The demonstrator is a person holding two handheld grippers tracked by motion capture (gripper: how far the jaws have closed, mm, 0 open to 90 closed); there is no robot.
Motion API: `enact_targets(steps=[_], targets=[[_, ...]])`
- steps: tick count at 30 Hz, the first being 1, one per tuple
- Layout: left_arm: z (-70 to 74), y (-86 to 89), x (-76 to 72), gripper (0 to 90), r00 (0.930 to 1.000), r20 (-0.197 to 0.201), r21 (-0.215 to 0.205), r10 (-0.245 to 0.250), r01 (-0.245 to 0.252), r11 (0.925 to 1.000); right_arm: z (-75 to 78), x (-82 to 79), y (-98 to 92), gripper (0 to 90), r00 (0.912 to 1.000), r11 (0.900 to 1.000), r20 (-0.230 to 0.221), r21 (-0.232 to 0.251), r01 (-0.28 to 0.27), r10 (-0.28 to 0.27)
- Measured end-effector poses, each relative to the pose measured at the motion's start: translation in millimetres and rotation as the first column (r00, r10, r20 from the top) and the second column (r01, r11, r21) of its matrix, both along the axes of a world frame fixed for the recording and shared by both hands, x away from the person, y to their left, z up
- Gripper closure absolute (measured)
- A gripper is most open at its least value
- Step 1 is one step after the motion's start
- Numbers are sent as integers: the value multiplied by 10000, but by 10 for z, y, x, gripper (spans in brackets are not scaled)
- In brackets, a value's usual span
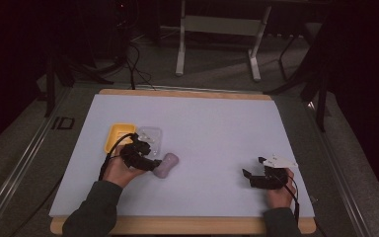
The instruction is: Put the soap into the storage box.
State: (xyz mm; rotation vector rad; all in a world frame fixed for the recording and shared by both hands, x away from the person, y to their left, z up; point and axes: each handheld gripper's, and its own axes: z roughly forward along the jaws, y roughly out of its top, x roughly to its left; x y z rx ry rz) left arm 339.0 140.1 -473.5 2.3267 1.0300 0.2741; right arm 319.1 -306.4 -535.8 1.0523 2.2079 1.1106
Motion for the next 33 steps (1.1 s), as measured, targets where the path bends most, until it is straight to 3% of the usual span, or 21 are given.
enact_targets(steps=[7, 33], targets=[[22, -47, 47, 371, 9999, -38, 181, 103, -102, 9998, 2, -1, -2, 169, 10000, 10000, -13, 15, 9, -9], [10, -236, 158, 365, 9978, -617, 628, -234, 273, 9977, 3, -8, -7, 169, 10000, 10000, 63, 76, -12, 12]])
